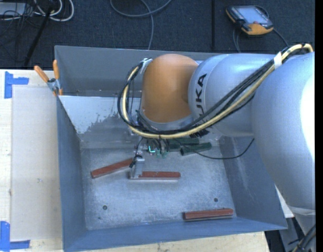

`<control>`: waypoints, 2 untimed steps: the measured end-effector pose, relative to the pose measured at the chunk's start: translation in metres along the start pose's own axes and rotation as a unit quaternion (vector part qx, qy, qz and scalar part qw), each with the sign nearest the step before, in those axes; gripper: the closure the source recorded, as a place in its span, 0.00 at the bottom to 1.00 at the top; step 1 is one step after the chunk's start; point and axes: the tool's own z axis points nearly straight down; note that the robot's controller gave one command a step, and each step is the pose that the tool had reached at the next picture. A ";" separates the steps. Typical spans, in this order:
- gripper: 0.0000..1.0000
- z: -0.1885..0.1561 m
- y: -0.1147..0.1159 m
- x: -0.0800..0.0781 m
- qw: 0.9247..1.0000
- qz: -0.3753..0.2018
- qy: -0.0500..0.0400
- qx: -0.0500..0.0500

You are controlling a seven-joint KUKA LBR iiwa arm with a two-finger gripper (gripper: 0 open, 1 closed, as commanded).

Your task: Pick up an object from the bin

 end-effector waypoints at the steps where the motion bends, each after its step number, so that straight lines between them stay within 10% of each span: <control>1: 0.00 -0.005 -0.001 -0.002 1.000 0.001 -0.004 -0.001; 2: 1.00 0.069 0.017 -0.020 0.987 -0.159 -0.004 0.000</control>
Offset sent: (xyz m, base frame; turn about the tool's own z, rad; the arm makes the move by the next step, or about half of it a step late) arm 0.0195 0.0163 -0.0683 -0.3213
